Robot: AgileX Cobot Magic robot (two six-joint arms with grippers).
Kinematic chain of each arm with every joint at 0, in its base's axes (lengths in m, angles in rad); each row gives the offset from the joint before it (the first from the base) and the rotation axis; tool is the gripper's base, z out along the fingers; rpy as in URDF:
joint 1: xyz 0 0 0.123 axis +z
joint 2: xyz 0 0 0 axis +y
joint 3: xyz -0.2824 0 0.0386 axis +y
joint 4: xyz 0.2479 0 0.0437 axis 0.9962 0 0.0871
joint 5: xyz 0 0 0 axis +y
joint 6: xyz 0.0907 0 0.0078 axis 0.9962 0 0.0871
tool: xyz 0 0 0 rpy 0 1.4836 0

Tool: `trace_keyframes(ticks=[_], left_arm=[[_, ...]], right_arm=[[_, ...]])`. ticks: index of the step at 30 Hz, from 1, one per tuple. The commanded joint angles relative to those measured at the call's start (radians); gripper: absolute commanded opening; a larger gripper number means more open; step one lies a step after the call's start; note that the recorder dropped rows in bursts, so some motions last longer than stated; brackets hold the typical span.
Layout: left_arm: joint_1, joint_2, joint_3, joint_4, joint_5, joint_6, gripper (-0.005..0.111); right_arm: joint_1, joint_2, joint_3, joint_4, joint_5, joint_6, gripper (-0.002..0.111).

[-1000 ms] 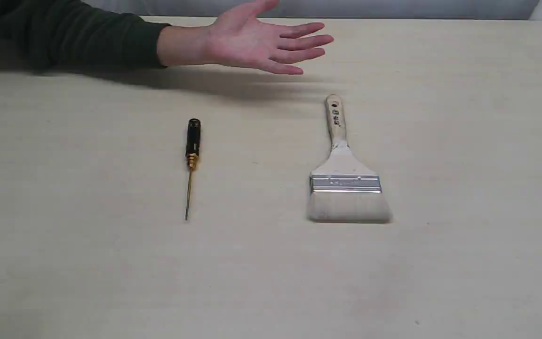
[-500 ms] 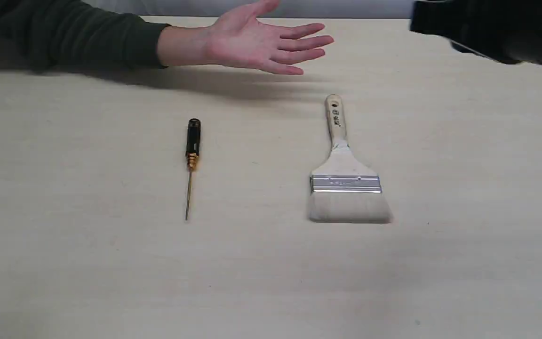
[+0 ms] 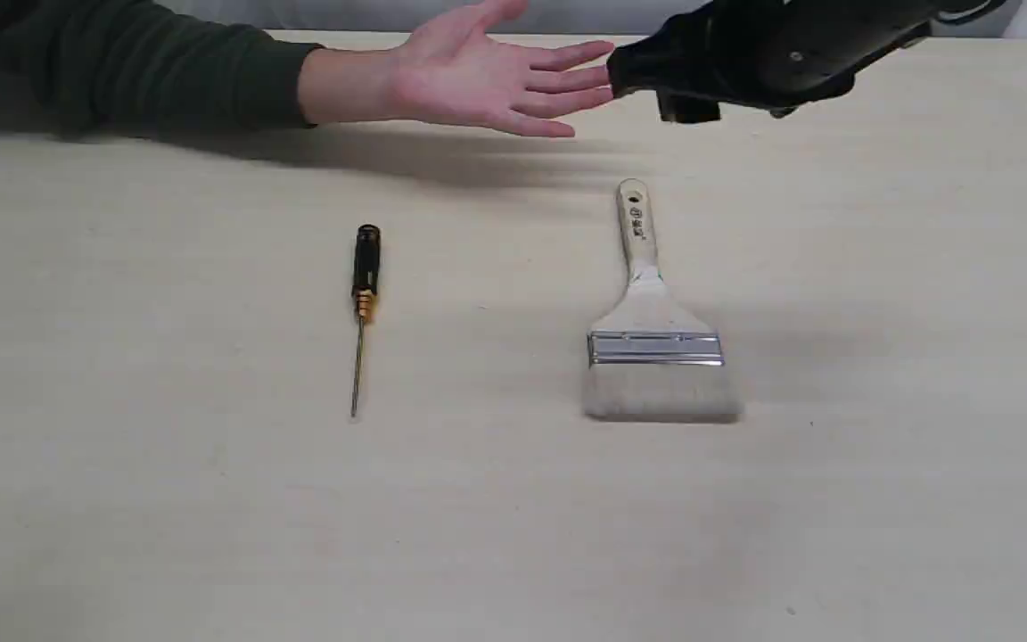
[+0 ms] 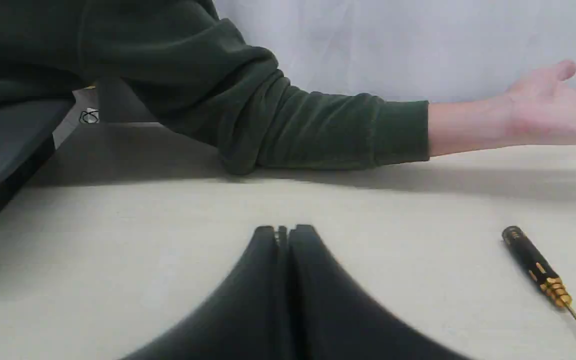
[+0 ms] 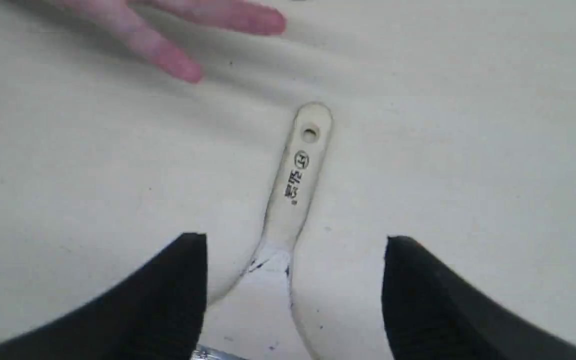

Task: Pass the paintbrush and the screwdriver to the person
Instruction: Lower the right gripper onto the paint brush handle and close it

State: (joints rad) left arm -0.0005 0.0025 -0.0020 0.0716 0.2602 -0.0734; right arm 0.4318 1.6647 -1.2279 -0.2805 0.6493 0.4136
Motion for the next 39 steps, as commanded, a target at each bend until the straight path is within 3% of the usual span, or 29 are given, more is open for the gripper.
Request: trace_keyframes(ticks=[1,13,19,39], left_arm=[[-0.007,-0.002,0.002,-0.005,-0.011,-0.002,0.0],[-0.007,-0.002,0.002,-0.002,-0.011,-0.002,0.0],[-0.007,-0.002,0.002,-0.002,-0.011,-0.002,0.0],[-0.007,-0.002,0.002,-0.005,-0.009,-0.002,0.0]], right_arm=[[0.001,0.059,-0.006,0.019,-0.004,-0.011,0.056],[-0.012,0.231,-0.008,0.079,-0.108,-0.009,0.056],[-0.012,0.307,-0.072,0.079,-0.019,-0.009,0.056],[-0.037,0.459,-0.12,0.13,0.005,-0.023,0.056]])
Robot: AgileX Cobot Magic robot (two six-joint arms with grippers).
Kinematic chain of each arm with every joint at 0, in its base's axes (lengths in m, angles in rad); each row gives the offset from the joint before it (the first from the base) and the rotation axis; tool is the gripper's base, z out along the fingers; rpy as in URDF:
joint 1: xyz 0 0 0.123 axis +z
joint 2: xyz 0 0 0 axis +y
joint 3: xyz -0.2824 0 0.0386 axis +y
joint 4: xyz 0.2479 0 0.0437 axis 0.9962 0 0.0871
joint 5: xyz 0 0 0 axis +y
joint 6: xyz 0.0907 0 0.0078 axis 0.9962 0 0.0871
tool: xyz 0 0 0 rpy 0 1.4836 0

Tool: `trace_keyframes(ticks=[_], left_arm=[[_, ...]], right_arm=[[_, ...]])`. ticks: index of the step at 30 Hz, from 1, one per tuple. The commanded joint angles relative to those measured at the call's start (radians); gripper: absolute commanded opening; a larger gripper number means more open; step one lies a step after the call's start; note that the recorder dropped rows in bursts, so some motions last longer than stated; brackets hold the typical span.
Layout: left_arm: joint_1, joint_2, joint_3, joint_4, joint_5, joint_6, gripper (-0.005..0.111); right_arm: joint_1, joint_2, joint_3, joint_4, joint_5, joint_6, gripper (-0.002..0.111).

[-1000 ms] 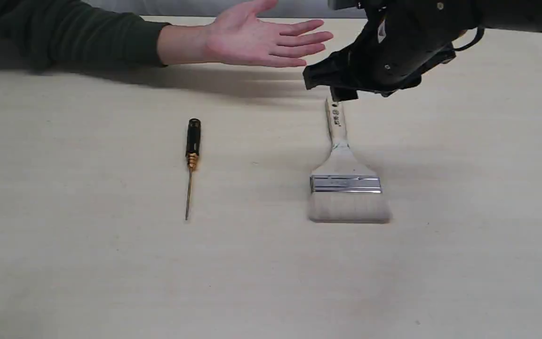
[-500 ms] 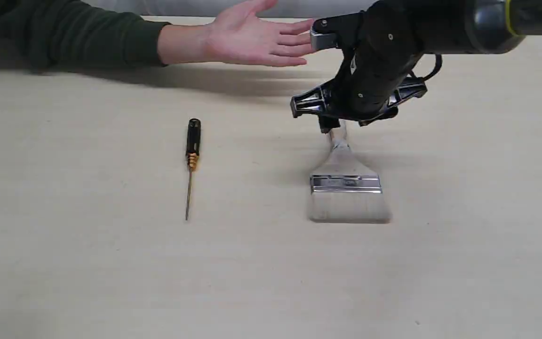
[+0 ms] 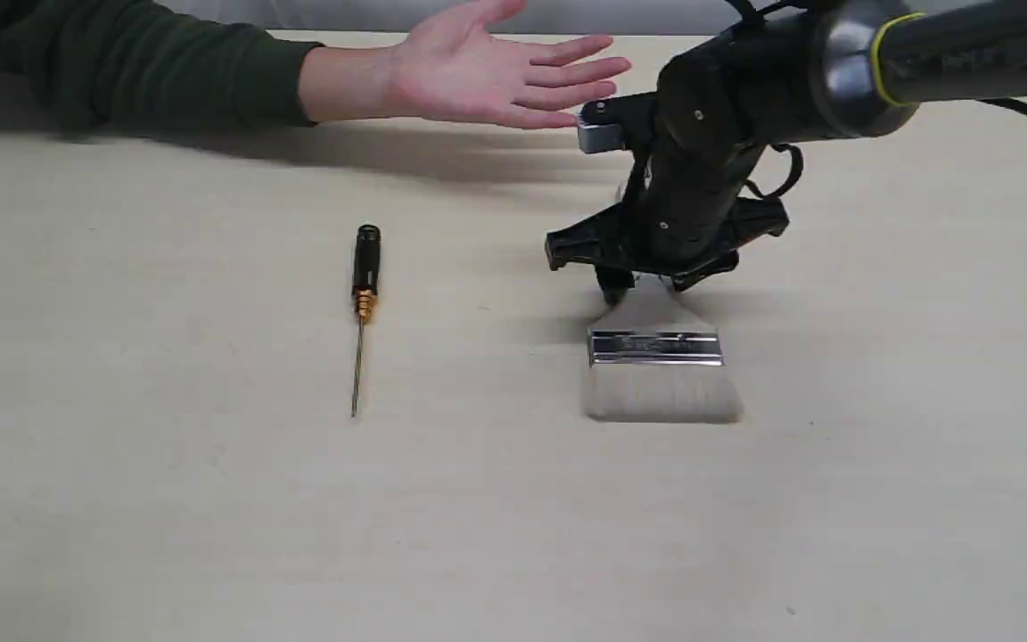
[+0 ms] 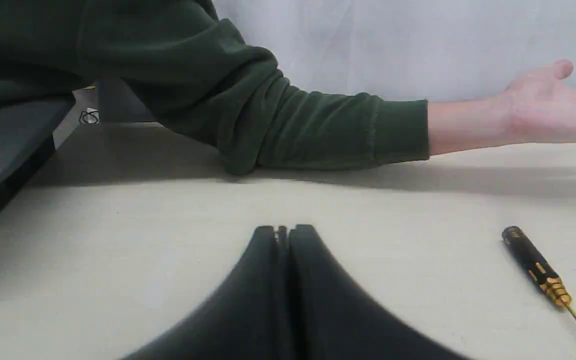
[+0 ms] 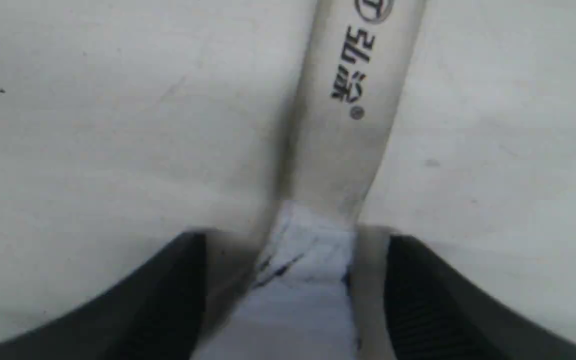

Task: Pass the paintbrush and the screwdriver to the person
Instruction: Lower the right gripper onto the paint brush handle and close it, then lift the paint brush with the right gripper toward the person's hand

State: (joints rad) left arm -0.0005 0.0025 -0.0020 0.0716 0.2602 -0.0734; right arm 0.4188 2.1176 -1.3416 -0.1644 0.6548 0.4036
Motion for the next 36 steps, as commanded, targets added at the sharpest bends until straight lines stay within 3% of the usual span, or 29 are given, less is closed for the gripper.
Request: trace_keyframes(ticks=[1,4,9,16,22,30,36], left_arm=[[-0.007,-0.002,0.002,-0.005,-0.009,-0.002,0.0],[-0.007,-0.002,0.002,-0.005,-0.009,-0.002,0.0],[-0.007,-0.002,0.002,-0.005,-0.009,-0.002,0.0],[-0.007,-0.002,0.002,-0.005,-0.009,-0.002,0.0],[-0.007,-0.002,0.002,-0.005,-0.009,-0.002,0.0],[-0.007,-0.002,0.002,-0.002,-0.012,-0.002,0.0],[-0.007,-0.002,0.002,-0.002,-0.012,-0.002,0.0]], right_arm=[[-0.027,0.011,-0.007,0.025,0.0,-0.024,0.056],[-0.044,0.018,-0.007,0.034,0.002,-0.033,0.053],[-0.046,0.019,-0.007,0.03,-0.006,-0.052,0.035],[-0.046,0.019,-0.007,0.026,0.02,-0.06,0.031],[-0.046,0.019,-0.007,-0.006,0.034,-0.073,0.008],[-0.046,0.013,-0.004,-0.033,0.059,-0.093,0.008],[-0.046,-0.078,0.059,-0.034,-0.041,-0.089,0.008]])
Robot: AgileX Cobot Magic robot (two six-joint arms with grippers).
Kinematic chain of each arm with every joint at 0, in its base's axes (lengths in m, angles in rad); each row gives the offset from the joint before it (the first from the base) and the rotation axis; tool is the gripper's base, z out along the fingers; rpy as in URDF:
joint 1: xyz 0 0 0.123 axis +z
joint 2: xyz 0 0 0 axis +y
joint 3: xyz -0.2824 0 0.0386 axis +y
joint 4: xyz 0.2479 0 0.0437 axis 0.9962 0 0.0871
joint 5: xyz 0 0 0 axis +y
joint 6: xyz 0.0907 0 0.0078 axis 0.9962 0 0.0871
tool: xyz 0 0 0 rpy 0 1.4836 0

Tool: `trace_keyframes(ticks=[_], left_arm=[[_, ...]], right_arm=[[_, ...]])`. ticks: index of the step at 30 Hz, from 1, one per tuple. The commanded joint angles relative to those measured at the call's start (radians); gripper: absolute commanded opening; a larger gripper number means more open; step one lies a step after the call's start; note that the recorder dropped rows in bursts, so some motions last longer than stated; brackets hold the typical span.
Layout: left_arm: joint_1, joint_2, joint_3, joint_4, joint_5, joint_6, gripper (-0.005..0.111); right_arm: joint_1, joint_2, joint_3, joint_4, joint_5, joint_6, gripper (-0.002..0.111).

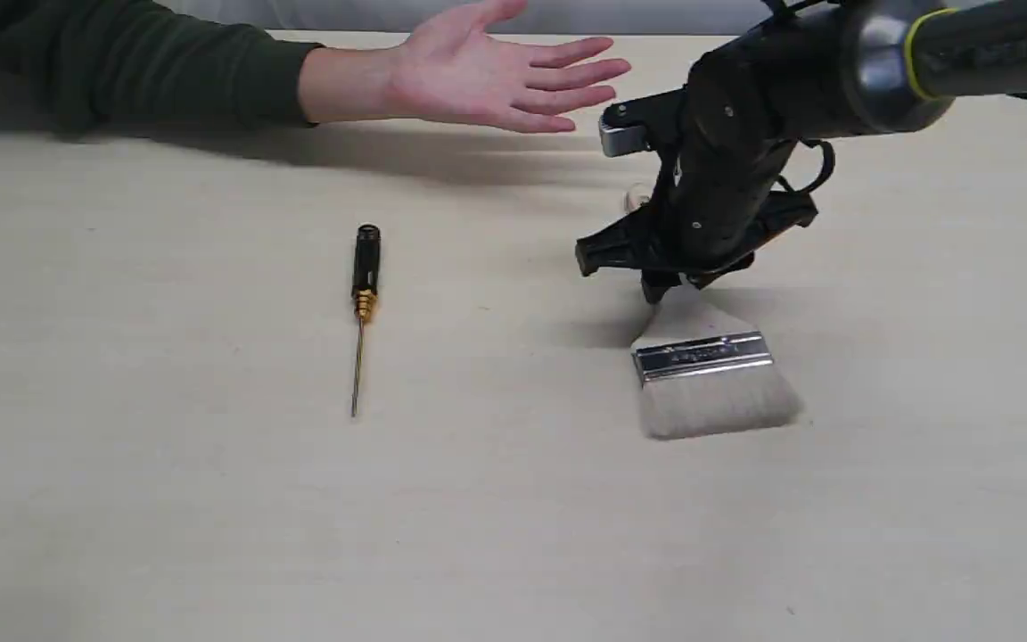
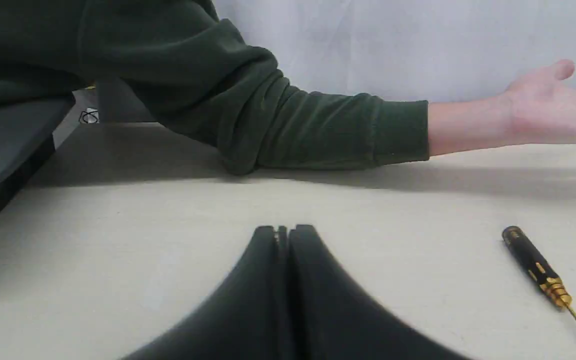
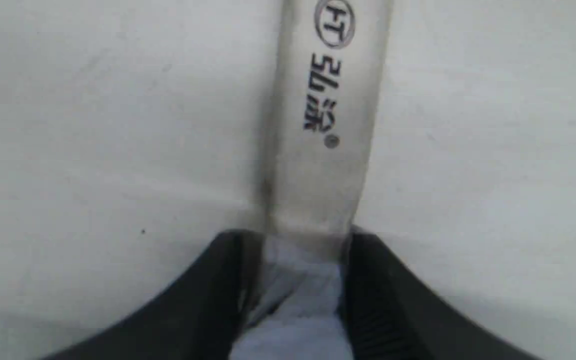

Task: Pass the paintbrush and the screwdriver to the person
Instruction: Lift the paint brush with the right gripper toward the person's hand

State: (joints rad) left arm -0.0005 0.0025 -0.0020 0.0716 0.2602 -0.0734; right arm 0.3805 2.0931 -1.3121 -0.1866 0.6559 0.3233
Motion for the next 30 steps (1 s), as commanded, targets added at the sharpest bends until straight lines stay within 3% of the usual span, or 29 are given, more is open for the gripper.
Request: trace_keyframes(ticks=[1,15,23,30], left_arm=[[-0.007,-0.002,0.002,-0.002,-0.012,-0.002,0.0],[-0.007,-0.002,0.002,-0.002,-0.012,-0.002,0.0],[-0.007,-0.002,0.002,-0.005,-0.008,-0.002,0.0],[-0.007,-0.002,0.002,-0.005,-0.008,-0.002,0.0]], right_arm=[[-0.008,-0.076,0.042,-0.012,-0.051,-0.009,0.008],[-0.008,-0.347,0.242,-0.012,-0.14,-0.005,0.007],[-0.006,-0.439,0.228,-0.005,-0.184,-0.005,0.007],[-0.006,-0.411,0.081,-0.005,-0.184,-0.02,0.007]])
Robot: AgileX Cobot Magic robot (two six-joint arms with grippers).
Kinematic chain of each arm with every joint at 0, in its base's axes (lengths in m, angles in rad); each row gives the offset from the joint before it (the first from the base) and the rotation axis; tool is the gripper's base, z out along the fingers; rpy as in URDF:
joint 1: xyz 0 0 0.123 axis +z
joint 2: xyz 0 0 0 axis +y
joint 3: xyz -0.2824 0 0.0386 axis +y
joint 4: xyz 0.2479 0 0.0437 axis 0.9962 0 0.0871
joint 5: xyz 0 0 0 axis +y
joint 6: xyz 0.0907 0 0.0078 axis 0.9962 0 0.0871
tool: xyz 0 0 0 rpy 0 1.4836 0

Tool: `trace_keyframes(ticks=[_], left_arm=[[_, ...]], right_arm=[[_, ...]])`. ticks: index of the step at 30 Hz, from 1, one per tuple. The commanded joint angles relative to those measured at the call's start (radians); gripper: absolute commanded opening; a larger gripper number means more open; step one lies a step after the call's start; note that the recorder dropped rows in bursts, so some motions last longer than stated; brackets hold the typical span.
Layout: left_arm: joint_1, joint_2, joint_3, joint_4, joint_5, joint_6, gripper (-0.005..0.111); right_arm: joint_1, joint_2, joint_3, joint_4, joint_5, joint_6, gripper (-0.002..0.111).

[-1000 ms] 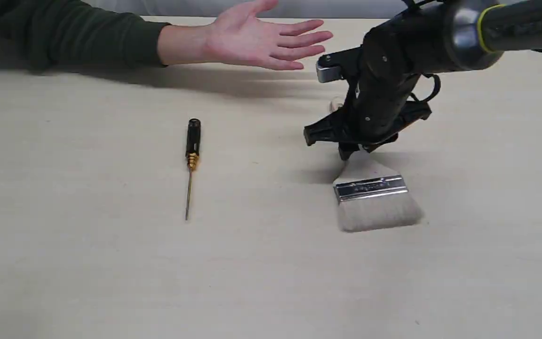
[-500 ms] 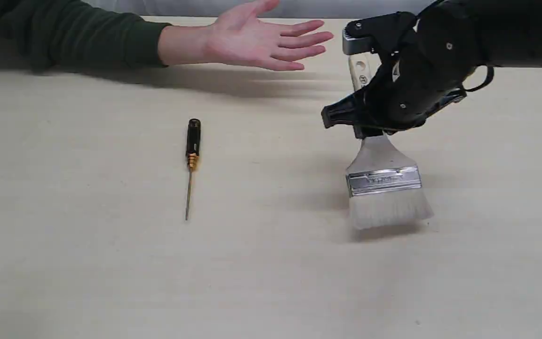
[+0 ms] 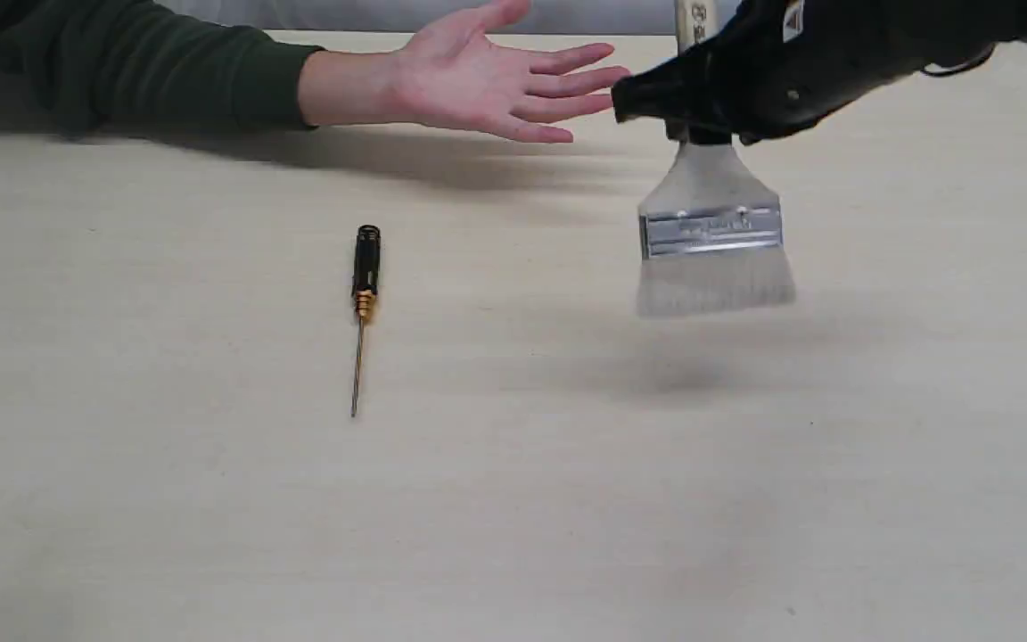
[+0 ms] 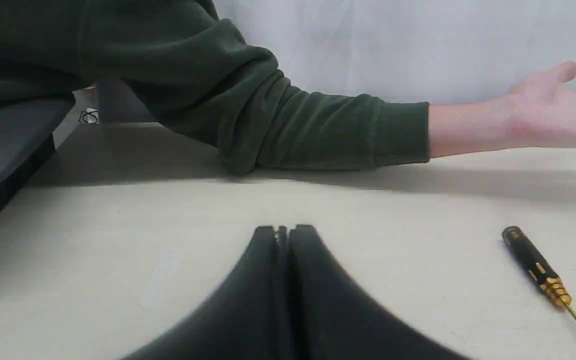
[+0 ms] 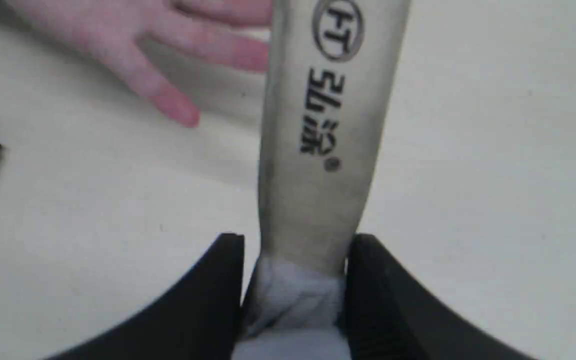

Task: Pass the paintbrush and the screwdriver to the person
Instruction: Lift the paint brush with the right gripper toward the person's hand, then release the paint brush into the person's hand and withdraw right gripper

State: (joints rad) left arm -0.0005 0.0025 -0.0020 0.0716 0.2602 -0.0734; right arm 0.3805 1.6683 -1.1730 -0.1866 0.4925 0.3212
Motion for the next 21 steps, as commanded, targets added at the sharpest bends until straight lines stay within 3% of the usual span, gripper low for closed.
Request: trace_keyframes(ticks=[1,21], left_arm=[[-0.007,-0.002,0.002,-0.005,-0.008,-0.002,0.0],[-0.007,-0.002,0.002,-0.002,-0.013,-0.002,0.0]], right_arm=[[-0.006,0.024,-0.086,-0.005,-0.018,-0.018,0.007],[-0.006,0.392,-0.603,-0.008,0.028,-0.041,0.007]])
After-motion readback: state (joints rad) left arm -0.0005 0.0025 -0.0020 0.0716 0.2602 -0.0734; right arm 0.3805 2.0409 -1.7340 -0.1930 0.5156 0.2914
